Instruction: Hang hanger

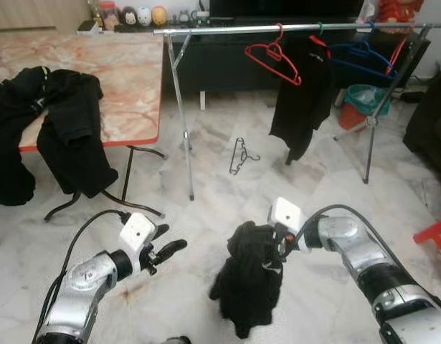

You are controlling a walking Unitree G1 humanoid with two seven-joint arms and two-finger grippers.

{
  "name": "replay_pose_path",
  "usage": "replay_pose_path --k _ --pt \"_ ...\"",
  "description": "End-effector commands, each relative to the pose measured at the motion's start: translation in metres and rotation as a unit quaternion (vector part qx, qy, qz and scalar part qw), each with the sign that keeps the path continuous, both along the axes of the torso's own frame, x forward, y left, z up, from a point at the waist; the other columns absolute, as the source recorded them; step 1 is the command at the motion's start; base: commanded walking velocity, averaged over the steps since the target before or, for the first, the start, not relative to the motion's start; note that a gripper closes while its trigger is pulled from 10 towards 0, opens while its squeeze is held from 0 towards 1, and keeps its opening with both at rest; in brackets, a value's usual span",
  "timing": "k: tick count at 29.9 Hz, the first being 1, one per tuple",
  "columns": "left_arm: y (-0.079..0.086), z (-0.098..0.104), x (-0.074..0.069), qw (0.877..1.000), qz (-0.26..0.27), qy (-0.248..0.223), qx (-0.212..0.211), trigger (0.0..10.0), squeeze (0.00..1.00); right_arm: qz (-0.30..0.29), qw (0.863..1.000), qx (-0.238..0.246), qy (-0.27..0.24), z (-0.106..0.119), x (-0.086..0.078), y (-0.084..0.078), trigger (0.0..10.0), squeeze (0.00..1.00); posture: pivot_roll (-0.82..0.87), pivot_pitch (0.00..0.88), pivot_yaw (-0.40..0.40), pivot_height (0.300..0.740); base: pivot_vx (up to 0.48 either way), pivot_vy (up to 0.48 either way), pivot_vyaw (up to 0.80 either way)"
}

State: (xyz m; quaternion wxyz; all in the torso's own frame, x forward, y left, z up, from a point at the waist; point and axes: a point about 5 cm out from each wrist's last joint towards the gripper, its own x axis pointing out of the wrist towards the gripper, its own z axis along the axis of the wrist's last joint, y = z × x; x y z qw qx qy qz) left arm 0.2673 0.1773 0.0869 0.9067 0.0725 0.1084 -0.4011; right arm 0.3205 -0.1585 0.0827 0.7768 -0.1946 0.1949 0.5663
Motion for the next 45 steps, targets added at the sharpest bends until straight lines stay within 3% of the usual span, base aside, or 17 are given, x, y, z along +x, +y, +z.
replay_pose_path --k 1,4,5,6,7,12,13,14,19,25,29,30,36,39,45 --pt "-0.003 0.002 -0.005 0.999 -0.034 0.016 0.000 10.0 0.00 0.024 0.999 -0.010 -0.029 0.014 0.006 0.002 10.0 0.00 0.02 0.037 -0.013 0.740 0.000 0.000 0.00" --pt "-0.006 0.000 -0.006 0.999 -0.048 0.019 0.013 10.0 0.00 0.023 0.999 -0.011 -0.043 0.018 0.009 0.005 10.0 0.00 0.02 0.034 -0.014 0.740 0.000 0.000 0.00" --pt "-0.009 0.000 -0.006 0.998 -0.050 0.021 0.010 10.0 0.11 0.020 0.998 -0.003 -0.055 0.022 0.012 0.008 10.0 0.00 0.02 0.034 -0.014 0.740 0.000 0.000 0.00" --pt "-0.009 0.000 -0.006 0.998 -0.050 0.021 0.010 10.0 0.11 0.020 0.998 -0.003 -0.055 0.022 0.012 0.008 10.0 0.00 0.02 0.034 -0.014 0.740 0.000 0.000 0.00" --pt "-0.013 -0.001 -0.006 0.998 -0.053 0.028 0.006 10.0 1.00 0.008 0.997 0.016 -0.070 0.029 0.017 0.014 10.0 0.00 0.02 0.031 -0.013 0.740 0.000 0.000 0.00" --pt "-0.020 -0.008 -0.006 0.998 -0.041 0.042 0.002 10.0 1.00 0.011 0.992 0.072 -0.102 0.050 0.024 0.032 10.0 0.00 0.02 0.033 -0.015 0.740 0.000 0.000 0.00" --pt "-0.021 -0.010 -0.005 0.998 -0.034 0.043 0.001 10.0 0.00 0.018 0.991 0.084 -0.103 0.053 0.024 0.037 10.0 0.00 0.02 0.033 -0.015 0.740 0.000 0.000 0.00" --pt "-0.022 -0.011 -0.003 0.999 -0.018 0.042 -0.002 10.0 0.00 0.043 0.988 0.106 -0.101 0.058 0.020 0.045 10.0 0.00 0.02 0.042 -0.019 0.740 0.000 0.000 0.00" --pt "-0.022 -0.012 0.004 0.999 0.011 0.033 -0.009 10.0 0.00 0.095 0.985 0.113 -0.088 0.056 0.009 0.058 10.0 0.00 0.03 0.047 -0.022 0.740 0.000 0.000 0.00" --pt "-0.020 -0.008 0.013 0.999 0.045 0.015 -0.011 10.0 0.00 0.115 0.984 0.117 -0.074 0.054 0.002 0.059 10.0 0.00 0.02 0.055 -0.023 0.740 0.000 0.000 0.00" --pt "-0.021 -0.004 0.017 0.998 0.052 0.008 -0.034 10.0 0.00 0.116 0.984 0.113 -0.071 0.056 0.001 0.057 10.0 0.00 0.02 0.058 -0.021 0.740 0.000 0.000 0.00" --pt "-0.023 -0.003 0.016 0.998 0.044 0.011 -0.047 10.0 1.00 0.115 0.985 0.111 -0.071 0.055 0.001 0.056 10.0 0.00 0.02 0.059 -0.022 0.740 0.000 0.000 0.00" --pt "-0.029 -0.003 0.007 0.997 -0.001 0.031 -0.066 10.0 1.00 0.110 0.986 0.104 -0.071 0.054 0.002 0.053 10.0 0.00 0.02 0.061 -0.023 0.740 0.000 0.000 0.00" --pt "-0.031 -0.002 -0.001 0.993 -0.033 0.059 -0.096 10.0 1.00 0.104 0.987 0.098 -0.070 0.054 0.003 0.053 10.0 0.00 0.02 0.061 -0.022 0.740 0.000 0.000 0.00" --pt "-0.031 -0.003 -0.004 0.993 -0.046 0.066 -0.091 10.0 1.00 0.108 0.987 0.097 -0.071 0.055 0.001 0.054 10.0 0.00 0.03 0.060 -0.023 0.740 0.000 0.000 0.00"
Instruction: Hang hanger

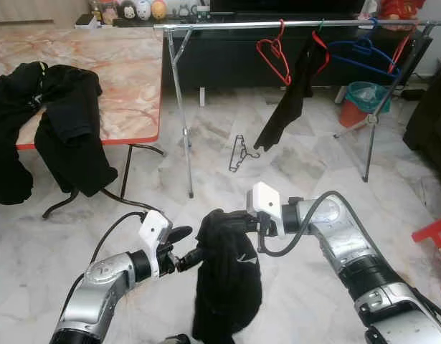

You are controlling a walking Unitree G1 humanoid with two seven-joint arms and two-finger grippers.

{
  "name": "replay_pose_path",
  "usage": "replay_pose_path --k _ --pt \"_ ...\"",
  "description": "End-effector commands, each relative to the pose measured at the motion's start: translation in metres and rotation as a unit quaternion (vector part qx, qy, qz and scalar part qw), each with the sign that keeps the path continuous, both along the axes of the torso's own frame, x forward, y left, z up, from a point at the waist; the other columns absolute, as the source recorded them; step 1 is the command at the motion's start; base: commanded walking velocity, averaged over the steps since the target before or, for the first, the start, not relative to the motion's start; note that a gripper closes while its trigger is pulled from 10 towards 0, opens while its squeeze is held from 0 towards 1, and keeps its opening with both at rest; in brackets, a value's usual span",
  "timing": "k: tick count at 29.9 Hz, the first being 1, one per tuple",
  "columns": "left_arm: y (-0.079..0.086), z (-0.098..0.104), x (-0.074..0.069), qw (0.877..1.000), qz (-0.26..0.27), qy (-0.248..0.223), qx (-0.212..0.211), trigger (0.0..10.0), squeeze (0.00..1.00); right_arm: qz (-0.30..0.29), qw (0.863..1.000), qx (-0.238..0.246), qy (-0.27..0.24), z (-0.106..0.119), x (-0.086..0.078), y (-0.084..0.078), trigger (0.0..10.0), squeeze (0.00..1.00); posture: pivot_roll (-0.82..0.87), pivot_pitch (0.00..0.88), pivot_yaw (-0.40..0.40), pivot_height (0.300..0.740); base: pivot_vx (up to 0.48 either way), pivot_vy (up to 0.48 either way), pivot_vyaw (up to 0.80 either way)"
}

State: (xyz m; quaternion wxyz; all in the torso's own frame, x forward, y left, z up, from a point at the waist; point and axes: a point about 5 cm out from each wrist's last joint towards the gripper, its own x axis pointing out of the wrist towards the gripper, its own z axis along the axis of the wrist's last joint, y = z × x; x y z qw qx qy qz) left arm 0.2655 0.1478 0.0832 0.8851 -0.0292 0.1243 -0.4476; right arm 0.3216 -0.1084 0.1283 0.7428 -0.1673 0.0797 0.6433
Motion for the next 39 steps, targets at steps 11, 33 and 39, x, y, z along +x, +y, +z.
replay_pose_path --k 11,33,39 --pt "-0.001 -0.002 -0.001 1.000 0.007 0.012 -0.005 10.0 1.00 0.038 0.999 0.010 -0.026 0.015 -0.006 0.012 10.0 0.00 0.02 0.048 -0.023 0.740 0.000 0.000 0.00" --pt "-0.004 -0.001 0.005 1.000 0.027 0.004 -0.012 10.0 1.00 0.071 0.997 0.017 -0.030 0.021 -0.014 0.023 10.0 0.00 0.03 0.046 -0.026 0.740 0.000 0.000 0.00" --pt "-0.009 0.002 0.001 1.000 0.002 0.010 -0.023 10.0 1.00 0.078 0.996 0.020 -0.032 0.023 -0.015 0.029 10.0 0.00 0.03 0.049 -0.028 0.740 0.000 0.000 0.00"
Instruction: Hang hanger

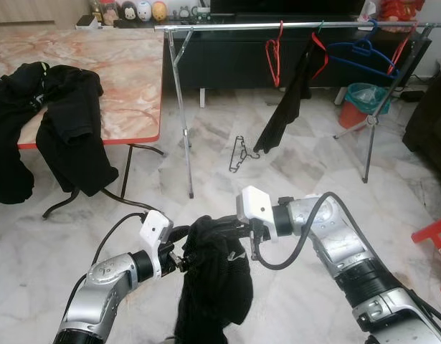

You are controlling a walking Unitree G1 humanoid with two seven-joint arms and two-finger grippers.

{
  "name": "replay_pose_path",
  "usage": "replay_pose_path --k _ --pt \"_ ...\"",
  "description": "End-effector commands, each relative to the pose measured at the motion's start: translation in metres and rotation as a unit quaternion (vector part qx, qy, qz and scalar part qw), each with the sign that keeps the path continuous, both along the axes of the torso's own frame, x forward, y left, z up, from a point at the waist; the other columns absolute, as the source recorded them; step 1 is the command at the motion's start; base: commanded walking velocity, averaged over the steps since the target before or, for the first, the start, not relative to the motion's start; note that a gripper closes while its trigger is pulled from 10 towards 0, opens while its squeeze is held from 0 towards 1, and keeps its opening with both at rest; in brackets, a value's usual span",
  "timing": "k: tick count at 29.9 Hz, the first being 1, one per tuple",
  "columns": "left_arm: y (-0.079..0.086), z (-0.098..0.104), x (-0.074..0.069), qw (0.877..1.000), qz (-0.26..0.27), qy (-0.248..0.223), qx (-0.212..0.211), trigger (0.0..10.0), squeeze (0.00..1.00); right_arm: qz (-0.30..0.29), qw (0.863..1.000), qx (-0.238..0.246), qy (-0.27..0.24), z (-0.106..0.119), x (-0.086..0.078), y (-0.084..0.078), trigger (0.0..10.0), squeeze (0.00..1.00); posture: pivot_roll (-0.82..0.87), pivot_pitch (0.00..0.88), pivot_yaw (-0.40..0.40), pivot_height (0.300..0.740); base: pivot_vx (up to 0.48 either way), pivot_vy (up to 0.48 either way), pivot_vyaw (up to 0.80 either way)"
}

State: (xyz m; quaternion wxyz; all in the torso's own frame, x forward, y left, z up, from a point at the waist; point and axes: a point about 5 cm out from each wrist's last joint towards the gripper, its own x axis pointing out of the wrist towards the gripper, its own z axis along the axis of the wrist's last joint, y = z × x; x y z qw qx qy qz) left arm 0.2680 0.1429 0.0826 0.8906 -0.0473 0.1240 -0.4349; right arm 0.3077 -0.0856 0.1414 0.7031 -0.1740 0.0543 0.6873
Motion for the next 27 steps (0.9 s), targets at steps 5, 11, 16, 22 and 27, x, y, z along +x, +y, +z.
replay_pose_path --k 5,11,16,22,27 --pt "-0.0043 0.0022 -0.0038 1.000 -0.023 0.003 0.006 10.0 0.00 0.015 1.000 0.016 -0.020 0.0113 -0.0012 0.0080 10.0 0.00 0.03 0.049 -0.026 0.740 0.000 0.000 0.00" --pt "-0.0029 -0.0010 -0.0046 1.000 -0.018 0.010 0.011 0.0 0.00 0.013 1.000 0.014 -0.021 0.0114 -0.0012 0.0070 10.0 0.00 0.03 0.050 -0.027 0.740 0.000 0.000 0.00" --pt "-0.0042 -0.0041 -0.0071 0.999 -0.023 0.021 0.008 0.0 0.00 0.010 1.000 0.015 -0.022 0.0125 0.0004 0.0066 10.0 0.00 0.03 0.050 -0.028 0.740 0.000 0.000 0.00" --pt "-0.0037 -0.0017 -0.0057 1.000 -0.019 0.015 0.002 0.0 0.00 0.007 1.000 0.016 -0.020 0.0122 0.0009 0.0063 10.0 0.00 0.04 0.049 -0.027 0.740 0.000 0.000 0.00" --pt "-0.0024 -0.0005 -0.0044 1.000 -0.013 0.013 -0.003 0.0 0.00 0.007 1.000 0.016 -0.019 0.0116 0.0007 0.0068 10.0 0.00 0.04 0.050 -0.027 0.740 0.000 0.000 0.00"
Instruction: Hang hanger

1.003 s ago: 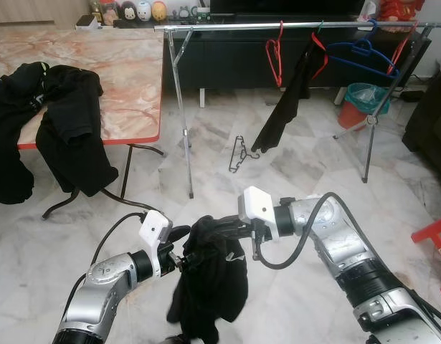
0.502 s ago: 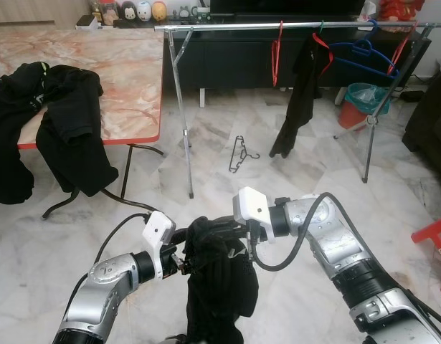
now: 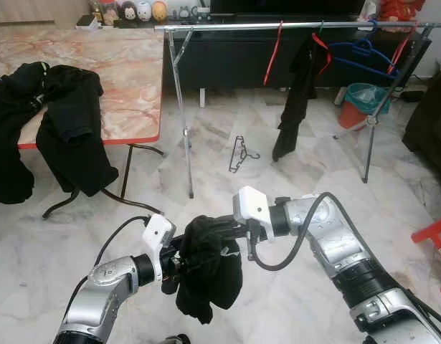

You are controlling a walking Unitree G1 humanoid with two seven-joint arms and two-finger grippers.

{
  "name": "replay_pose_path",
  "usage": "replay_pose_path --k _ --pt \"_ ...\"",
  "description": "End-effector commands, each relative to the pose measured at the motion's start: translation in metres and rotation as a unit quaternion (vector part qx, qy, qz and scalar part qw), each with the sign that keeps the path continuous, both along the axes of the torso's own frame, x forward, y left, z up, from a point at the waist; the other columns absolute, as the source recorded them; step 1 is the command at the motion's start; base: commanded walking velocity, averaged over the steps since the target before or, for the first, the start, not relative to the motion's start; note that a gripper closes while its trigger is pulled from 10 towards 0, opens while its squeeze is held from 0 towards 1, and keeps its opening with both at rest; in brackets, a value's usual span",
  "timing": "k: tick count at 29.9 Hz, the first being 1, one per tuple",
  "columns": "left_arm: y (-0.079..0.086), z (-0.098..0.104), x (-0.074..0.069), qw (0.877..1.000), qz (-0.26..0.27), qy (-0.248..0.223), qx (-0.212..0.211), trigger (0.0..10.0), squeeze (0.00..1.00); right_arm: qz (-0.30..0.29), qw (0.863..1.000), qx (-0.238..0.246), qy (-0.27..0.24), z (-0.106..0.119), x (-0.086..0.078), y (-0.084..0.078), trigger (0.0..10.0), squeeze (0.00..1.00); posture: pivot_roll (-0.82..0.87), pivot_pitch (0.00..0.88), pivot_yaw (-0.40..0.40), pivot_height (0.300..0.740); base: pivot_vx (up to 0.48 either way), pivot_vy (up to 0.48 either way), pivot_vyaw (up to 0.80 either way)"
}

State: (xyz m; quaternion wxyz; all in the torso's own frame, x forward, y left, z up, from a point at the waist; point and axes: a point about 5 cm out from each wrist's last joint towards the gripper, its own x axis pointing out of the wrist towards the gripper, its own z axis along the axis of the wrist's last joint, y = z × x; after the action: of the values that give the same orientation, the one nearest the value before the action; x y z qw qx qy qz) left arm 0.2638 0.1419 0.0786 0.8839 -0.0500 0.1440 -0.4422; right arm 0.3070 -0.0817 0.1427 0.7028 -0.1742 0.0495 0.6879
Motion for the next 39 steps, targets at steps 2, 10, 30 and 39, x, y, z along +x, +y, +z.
replay_pose_path --k 2,10,30,39 --pt "-0.0016 0.0040 -0.0005 1.000 -0.003 -0.006 -0.011 0.0 0.00 0.006 1.000 0.013 -0.016 0.0099 0.0014 0.0033 10.0 0.00 0.04 0.049 -0.026 0.740 0.000 0.000 0.00" --pt "-0.0011 0.0047 -0.0006 1.000 -0.002 -0.008 -0.015 0.0 0.00 0.006 1.000 0.012 -0.017 0.0096 0.0015 0.0036 10.0 0.00 0.04 0.048 -0.027 0.740 0.000 0.000 0.00" --pt "-0.0055 0.0057 -0.0004 1.000 -0.006 -0.010 -0.019 0.0 0.00 0.002 1.000 0.010 -0.012 0.0070 0.0020 0.0015 10.0 0.00 0.04 0.051 -0.030 0.740 0.000 0.000 0.00" --pt "-0.0059 0.0077 0.0008 1.000 -0.004 -0.011 -0.026 0.0 0.00 0.001 1.000 0.011 -0.011 0.0070 0.0020 0.0013 10.0 0.00 0.04 0.055 -0.027 0.740 0.000 0.000 0.00"
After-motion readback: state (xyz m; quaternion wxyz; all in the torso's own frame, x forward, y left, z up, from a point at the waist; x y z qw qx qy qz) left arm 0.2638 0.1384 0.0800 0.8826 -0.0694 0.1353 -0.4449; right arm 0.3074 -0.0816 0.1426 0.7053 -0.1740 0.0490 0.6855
